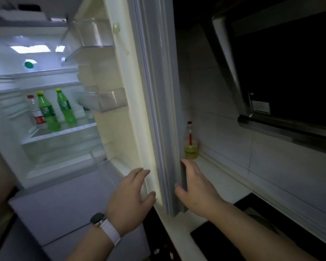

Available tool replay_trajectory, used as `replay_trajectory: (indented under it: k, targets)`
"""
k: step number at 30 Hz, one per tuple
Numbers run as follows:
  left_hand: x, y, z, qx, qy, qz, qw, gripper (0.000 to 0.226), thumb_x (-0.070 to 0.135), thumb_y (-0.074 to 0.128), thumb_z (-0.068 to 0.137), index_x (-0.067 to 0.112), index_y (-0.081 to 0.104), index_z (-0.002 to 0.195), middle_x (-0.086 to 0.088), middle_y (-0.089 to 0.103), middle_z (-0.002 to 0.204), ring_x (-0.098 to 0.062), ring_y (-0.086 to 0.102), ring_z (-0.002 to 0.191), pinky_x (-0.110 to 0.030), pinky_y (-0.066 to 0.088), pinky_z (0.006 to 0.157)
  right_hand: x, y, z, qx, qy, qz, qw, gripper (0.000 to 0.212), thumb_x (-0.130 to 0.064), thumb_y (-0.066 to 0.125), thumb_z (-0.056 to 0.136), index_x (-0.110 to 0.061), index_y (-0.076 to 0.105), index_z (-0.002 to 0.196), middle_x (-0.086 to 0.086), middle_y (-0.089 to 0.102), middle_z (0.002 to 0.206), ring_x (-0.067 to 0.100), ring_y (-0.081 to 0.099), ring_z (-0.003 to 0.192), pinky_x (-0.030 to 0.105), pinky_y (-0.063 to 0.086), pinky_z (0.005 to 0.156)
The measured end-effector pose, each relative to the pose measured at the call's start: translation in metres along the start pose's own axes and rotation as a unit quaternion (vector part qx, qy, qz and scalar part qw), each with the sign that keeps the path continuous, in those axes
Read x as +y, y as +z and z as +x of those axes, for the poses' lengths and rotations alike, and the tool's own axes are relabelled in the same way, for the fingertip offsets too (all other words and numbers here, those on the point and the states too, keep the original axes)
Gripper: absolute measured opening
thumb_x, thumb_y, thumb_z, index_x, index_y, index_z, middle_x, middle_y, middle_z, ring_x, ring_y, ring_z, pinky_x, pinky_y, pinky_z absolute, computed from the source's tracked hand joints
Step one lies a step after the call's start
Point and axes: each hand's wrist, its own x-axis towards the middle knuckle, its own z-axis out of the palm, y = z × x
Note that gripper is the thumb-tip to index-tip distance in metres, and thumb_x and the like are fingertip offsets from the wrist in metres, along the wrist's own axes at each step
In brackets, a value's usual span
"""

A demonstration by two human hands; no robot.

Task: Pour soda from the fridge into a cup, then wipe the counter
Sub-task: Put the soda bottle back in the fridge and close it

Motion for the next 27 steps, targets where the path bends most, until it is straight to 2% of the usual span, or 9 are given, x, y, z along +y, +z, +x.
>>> replay_trajectory:
  k: [3,6,10,13,16,18,20,23,27]
  targets:
    - [0.001,0.007,-0.001,0.005,-0.010,-0.028,1.000,0.070,0.047,0.057,0.085,0.027,0.034,0.147,0.007,0.028,0.156,-0.010,0.029,0.142,-0.018,0.024,0.110,0.002,0.006,-0.001,0.017,-0.011,0.020,1.000,0.071,-0.032,0.052,0.095,-0.028,0.012,0.154,-0.012,0.017,0.159,0.008,0.031,0.138,0.020,0.027,0.108]
    - [0.002,0.018,-0.009,0.032,-0.017,-0.046,0.998,0.078,0.058,0.050,0.082,0.031,0.025,0.150,0.011,0.017,0.159,-0.006,0.019,0.146,-0.027,0.025,0.116,0.001,0.011,-0.002,0.021,-0.037,0.026,0.999,0.071,-0.030,0.052,0.094,-0.030,0.012,0.154,-0.013,0.022,0.157,0.005,0.034,0.134,0.019,0.030,0.106]
    - [-0.001,0.026,-0.018,0.116,-0.052,-0.111,0.986,0.075,0.059,0.051,0.079,0.036,0.025,0.147,0.012,0.024,0.157,0.002,0.020,0.145,-0.029,0.023,0.116,-0.008,0.025,-0.003,0.021,-0.070,0.054,0.996,0.076,-0.034,0.050,0.094,-0.036,0.005,0.154,-0.014,0.027,0.155,0.007,0.040,0.133,0.027,0.039,0.107]
    - [-0.009,0.028,-0.029,0.166,-0.071,-0.177,0.968,0.073,0.051,0.058,0.080,0.036,0.029,0.145,0.017,0.036,0.151,-0.001,0.031,0.141,-0.038,0.032,0.114,-0.014,0.046,-0.006,0.011,-0.132,0.056,0.990,0.075,-0.042,0.044,0.093,-0.038,-0.001,0.153,-0.011,0.029,0.155,0.009,0.045,0.130,0.029,0.043,0.103]
    - [-0.023,0.017,-0.042,0.191,-0.075,-0.232,0.951,0.071,0.050,0.061,0.079,0.053,0.026,0.141,0.035,0.041,0.140,0.005,0.040,0.132,-0.022,0.037,0.107,-0.024,0.070,-0.004,-0.006,-0.216,0.058,0.975,0.072,-0.043,0.042,0.092,-0.044,-0.001,0.150,-0.006,0.030,0.154,0.011,0.046,0.128,0.023,0.044,0.099]
    - [-0.037,0.008,-0.052,0.208,-0.081,-0.241,0.944,0.068,0.052,0.060,0.080,0.066,0.023,0.136,0.040,0.041,0.137,0.010,0.041,0.129,-0.008,0.034,0.101,-0.034,0.089,0.002,0.026,-0.291,0.060,0.955,0.074,-0.035,0.050,0.092,-0.031,0.007,0.152,0.001,0.035,0.149,0.017,0.048,0.126,0.025,0.047,0.096]
    - [-0.053,-0.002,-0.061,0.227,-0.091,-0.253,0.936,0.066,0.054,0.059,0.082,0.064,0.024,0.137,0.037,0.042,0.139,0.006,0.043,0.130,-0.007,0.035,0.100,-0.043,0.110,0.008,0.064,-0.354,0.066,0.931,0.076,-0.029,0.058,0.089,-0.020,0.015,0.151,0.006,0.035,0.146,0.022,0.048,0.127,0.030,0.050,0.096]
    - [-0.078,-0.019,-0.071,0.263,-0.086,-0.266,0.924,0.066,0.062,0.057,0.085,0.050,0.029,0.144,0.027,0.048,0.140,-0.003,0.049,0.129,-0.013,0.040,0.099,-0.064,0.137,0.019,0.084,-0.410,0.060,0.906,0.077,-0.031,0.063,0.088,-0.020,0.020,0.151,0.012,0.034,0.148,0.028,0.051,0.127,0.038,0.054,0.090]
    - [-0.112,-0.043,-0.078,0.298,-0.102,-0.274,0.909,0.058,0.069,0.055,0.082,0.063,0.033,0.135,0.033,0.051,0.132,0.003,0.057,0.116,-0.011,0.045,0.091,-0.102,0.178,0.031,0.120,-0.472,0.053,0.872,0.069,-0.035,0.060,0.091,-0.018,0.026,0.149,0.018,0.036,0.147,0.033,0.046,0.134,0.043,0.047,0.102]
